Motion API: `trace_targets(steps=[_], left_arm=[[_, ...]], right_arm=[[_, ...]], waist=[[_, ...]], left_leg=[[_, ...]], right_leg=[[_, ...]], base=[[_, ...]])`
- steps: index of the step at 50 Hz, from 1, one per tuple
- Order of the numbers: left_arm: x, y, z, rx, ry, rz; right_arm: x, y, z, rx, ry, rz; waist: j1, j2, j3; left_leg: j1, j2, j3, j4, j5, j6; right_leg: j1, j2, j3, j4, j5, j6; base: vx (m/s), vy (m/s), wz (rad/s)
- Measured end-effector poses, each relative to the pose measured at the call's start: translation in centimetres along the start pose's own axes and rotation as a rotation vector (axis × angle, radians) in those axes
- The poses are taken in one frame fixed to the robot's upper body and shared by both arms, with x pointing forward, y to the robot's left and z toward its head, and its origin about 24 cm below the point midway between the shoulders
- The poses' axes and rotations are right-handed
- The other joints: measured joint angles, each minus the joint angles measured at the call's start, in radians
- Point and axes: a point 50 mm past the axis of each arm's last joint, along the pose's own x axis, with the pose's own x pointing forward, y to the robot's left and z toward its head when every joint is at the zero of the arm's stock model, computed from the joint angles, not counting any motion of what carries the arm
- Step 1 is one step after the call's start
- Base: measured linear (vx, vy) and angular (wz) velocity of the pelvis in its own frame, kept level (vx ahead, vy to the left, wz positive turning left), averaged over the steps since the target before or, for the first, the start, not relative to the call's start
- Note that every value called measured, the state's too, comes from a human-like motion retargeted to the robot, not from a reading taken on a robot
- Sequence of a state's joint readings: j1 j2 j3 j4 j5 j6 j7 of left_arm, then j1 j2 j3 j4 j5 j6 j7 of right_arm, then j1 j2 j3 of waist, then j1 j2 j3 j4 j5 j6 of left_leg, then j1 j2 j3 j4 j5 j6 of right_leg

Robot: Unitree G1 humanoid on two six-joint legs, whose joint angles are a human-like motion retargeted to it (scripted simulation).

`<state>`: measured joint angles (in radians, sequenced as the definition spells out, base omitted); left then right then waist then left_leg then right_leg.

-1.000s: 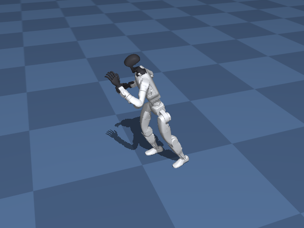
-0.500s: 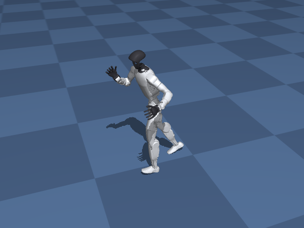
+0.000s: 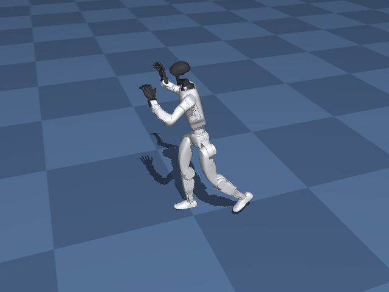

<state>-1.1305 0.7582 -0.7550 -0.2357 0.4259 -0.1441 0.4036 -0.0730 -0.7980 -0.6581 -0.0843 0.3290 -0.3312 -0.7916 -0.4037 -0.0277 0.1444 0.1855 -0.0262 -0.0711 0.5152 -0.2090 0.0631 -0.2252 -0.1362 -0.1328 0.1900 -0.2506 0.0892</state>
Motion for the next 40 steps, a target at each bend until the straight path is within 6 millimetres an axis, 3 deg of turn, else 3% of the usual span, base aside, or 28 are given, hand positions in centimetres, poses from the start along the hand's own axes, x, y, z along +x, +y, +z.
trace_targets(steps=[3,5,7,10,13,15,18,20,22,25,28,32,35,38,40], left_arm=[[-4.4,-2.8,-0.8,-0.090,0.196,-0.066],[-9.2,-3.5,-1.3,-0.162,0.386,-0.058],[-15.0,-4.2,-1.4,-0.158,0.616,-0.132],[-23.8,-3.5,0.2,-0.186,0.983,-0.184],[-31.8,-0.2,2.7,-0.123,1.316,-0.234],[-35.5,3.3,4.0,-0.033,1.484,-0.212],[-38.1,9.5,4.5,0.159,1.610,-0.076],[-38.2,13.7,3.6,0.345,1.600,0.037],[-36.4,17.7,1.1,0.607,1.498,0.130],[-30.9,22.7,-2.7,0.996,1.256,0.258],[-25.6,24.4,-4.1,1.170,1.030,0.249],[-21.7,24.1,-3.6,1.272,0.805,0.131],[-19.9,23.8,-2.2,1.291,0.704,0.235],[-18.4,23.5,-1.7,1.266,0.682,0.392],[-17.8,23.2,-1.8,1.266,0.688,0.430]], right_arm=[[4.5,4.7,8.8,0.303,-0.364,-0.090],[3.3,6.8,14.7,0.739,-0.568,-0.073],[3.3,8.8,16.7,0.571,-0.676,-0.034],[0.5,10.7,18.5,0.590,-0.727,0.111],[-3.0,13.1,17.9,0.483,-0.734,0.316],[-6.0,15.0,17.3,0.499,-0.689,0.508],[-11.5,18.0,15.8,0.579,-0.565,0.866],[-15.5,19.5,14.4,0.570,-0.502,1.093],[-18.6,19.8,12.0,0.463,-0.451,1.230],[-20.5,17.8,7.4,0.294,-0.257,1.242],[-20.7,14.0,3.8,0.206,-0.014,1.140],[-18.7,8.4,0.4,0.006,0.118,1.002],[-14.8,4.5,-1.0,-0.233,0.084,0.820],[-9.9,1.6,-0.3,-0.452,-0.040,0.537],[-6.8,0.9,1.8,-0.446,-0.153,0.329]], waist=[[0.046,-0.004,0.034],[0.074,-0.016,0.024],[0.152,-0.072,-0.012],[0.341,-0.181,-0.061],[0.544,-0.270,-0.060],[0.648,-0.272,-0.037],[0.718,-0.188,0.011],[0.732,-0.110,0.042],[0.729,-0.059,0.071],[0.698,-0.050,0.134],[0.589,-0.027,0.130],[0.353,0.039,0.022],[0.181,0.055,-0.045],[0.083,0.022,-0.057],[0.071,-0.007,-0.051]], left_leg=[[-0.163,0.054,0.094,0.459,-0.137,0.021],[-0.294,0.091,0.148,0.664,-0.222,0.045],[-0.406,0.092,0.204,0.711,-0.263,0.079],[-0.511,0.065,0.321,0.543,-0.269,0.103],[-0.502,0.026,0.427,0.118,-0.192,0.068],[-0.458,0.022,0.458,-0.204,-0.144,0.019],[-0.414,0.055,0.441,-0.452,-0.139,-0.073],[-0.389,0.083,0.394,-0.454,-0.084,-0.089],[-0.384,0.084,0.340,-0.313,-0.118,-0.019],[-0.423,0.035,0.300,-0.004,-0.329,0.088],[-0.387,0.021,0.268,0.055,-0.397,0.059],[-0.255,0.053,0.209,-0.144,-0.295,-0.015],[-0.147,0.053,0.166,-0.288,-0.126,-0.054],[-0.037,0.024,0.125,-0.330,0.002,-0.041],[-0.009,0.000,0.123,-0.226,0.022,0.005]], right_leg=[[-0.019,0.049,0.052,0.252,-0.197,-0.071],[-0.030,0.068,0.074,0.349,-0.274,-0.082],[0.003,0.063,0.106,0.331,-0.273,-0.062],[0.093,0.029,0.182,0.188,-0.158,-0.012],[0.198,-0.018,0.247,0.046,0.043,0.045],[0.284,-0.017,0.257,-0.022,0.158,0.068],[0.446,0.030,0.240,-0.047,0.226,0.055],[0.508,0.064,0.206,0.065,0.205,0.013],[0.460,0.036,0.109,0.353,0.101,-0.038],[0.310,-0.091,0.017,0.789,-0.098,-0.103],[0.147,-0.094,0.043,0.934,-0.187,-0.119],[-0.011,-0.017,0.021,0.662,-0.162,-0.085],[-0.008,-0.018,-0.069,0.210,-0.044,-0.034],[0.013,-0.030,-0.088,-0.087,-0.017,0.037],[0.025,-0.036,-0.049,-0.129,0.015,0.051]], base=[[1.03,-0.24,-1.14],[1.05,-0.21,-0.92],[1.09,-0.20,-1.07],[1.14,-0.13,-1.48],[1.19,0.06,-1.52],[1.20,0.22,-1.08],[1.20,0.30,-0.30],[1.15,0.31,0.32],[1.07,0.28,0.83],[1.00,0.20,1.15],[1.01,0.10,0.95],[1.05,-0.03,0.68],[1.11,-0.18,0.67],[1.12,-0.30,0.42],[1.05,-0.30,-0.30]])
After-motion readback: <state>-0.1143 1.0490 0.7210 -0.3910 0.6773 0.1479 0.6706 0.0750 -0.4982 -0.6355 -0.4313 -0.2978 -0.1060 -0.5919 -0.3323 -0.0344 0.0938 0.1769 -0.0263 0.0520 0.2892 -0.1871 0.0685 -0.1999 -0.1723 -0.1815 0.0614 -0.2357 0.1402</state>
